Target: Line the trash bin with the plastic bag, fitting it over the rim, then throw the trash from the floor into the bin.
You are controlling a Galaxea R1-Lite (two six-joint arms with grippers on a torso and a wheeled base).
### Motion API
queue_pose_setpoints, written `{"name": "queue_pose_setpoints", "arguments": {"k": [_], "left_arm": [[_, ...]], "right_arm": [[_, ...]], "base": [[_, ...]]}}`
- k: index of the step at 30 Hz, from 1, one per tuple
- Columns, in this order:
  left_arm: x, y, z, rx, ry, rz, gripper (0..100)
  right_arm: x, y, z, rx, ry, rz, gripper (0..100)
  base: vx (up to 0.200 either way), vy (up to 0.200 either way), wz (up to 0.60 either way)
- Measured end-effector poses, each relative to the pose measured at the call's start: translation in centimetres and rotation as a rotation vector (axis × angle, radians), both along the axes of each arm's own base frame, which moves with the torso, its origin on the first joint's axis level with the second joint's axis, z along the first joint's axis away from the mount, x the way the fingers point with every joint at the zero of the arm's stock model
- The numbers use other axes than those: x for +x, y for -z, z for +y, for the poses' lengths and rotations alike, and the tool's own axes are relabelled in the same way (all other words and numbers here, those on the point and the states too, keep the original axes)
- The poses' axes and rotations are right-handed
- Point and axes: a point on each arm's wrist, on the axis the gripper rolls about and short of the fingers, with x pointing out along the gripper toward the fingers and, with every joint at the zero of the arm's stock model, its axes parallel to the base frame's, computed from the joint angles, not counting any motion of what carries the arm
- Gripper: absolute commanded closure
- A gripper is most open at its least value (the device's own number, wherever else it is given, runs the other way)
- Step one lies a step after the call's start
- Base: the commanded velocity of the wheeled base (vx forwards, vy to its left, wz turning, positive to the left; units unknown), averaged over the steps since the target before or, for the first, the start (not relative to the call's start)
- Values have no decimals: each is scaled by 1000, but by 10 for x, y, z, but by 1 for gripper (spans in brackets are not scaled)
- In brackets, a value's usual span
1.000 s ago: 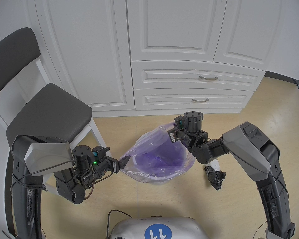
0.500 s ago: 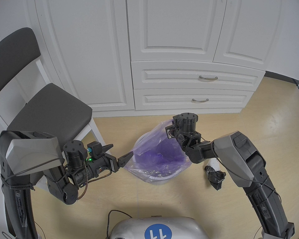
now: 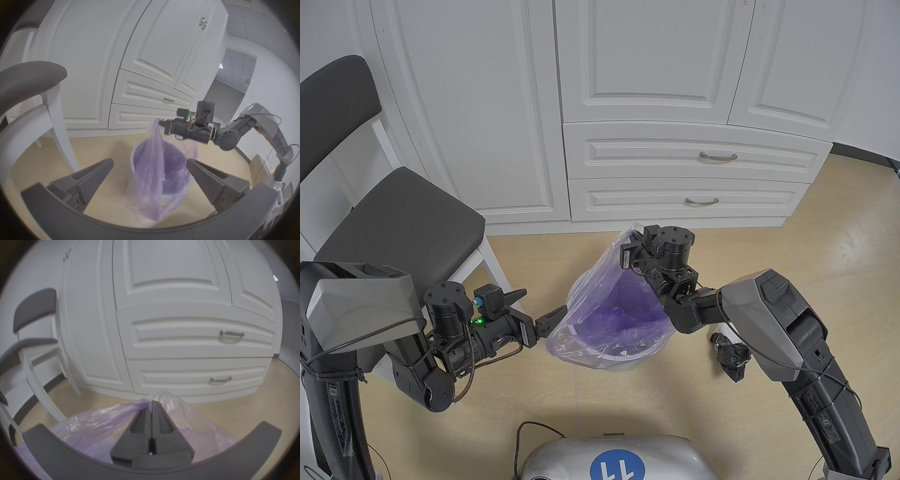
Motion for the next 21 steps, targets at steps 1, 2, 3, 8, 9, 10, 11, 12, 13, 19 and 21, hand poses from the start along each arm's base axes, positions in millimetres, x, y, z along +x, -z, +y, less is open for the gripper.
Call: {"name": "queue_pose_setpoints", "arguments": {"k": [1,2,3,8,9,10,11,12,13,19,21], "left_arm": [[1,1,0,12,-3,-6,0],[2,2,-1,24,-13,-14,0],[3,3,-1,37,-24,-22,0],[9,9,-3,74,-90,-38,0],[10,10,-4,80,-95,-43,0],[11,11,-5,85,-96,-45,0],[11,12,-6,90,-95,-47,0],[11,12,-6,94,-93,-49,0],[11,13,-7,99,-92,-48,0],[11,17,-10,110,-99,-46,0],[11,18,-12,113,-106,-46,0]], "right_arm": [[-1,-4,1,18,-14,-28,100],[-2,-8,3,31,-26,-50,100],[-3,-11,4,41,-39,-65,100],[-6,-13,8,50,-60,-73,0],[-6,-13,8,56,-61,-72,0],[-6,-14,8,67,-61,-75,0],[-6,-15,8,80,-60,-83,0],[-6,-16,8,88,-60,-90,0],[-7,-18,8,93,-58,-95,0],[-12,-27,4,78,-60,-71,0],[-18,-27,2,55,-73,-28,0]], "base": [[0,0,0],[0,0,0],[0,0,0],[0,0,0],[0,0,0],[0,0,0],[0,0,0],[0,0,0],[0,0,0],[0,0,0],[0,0,0]]}}
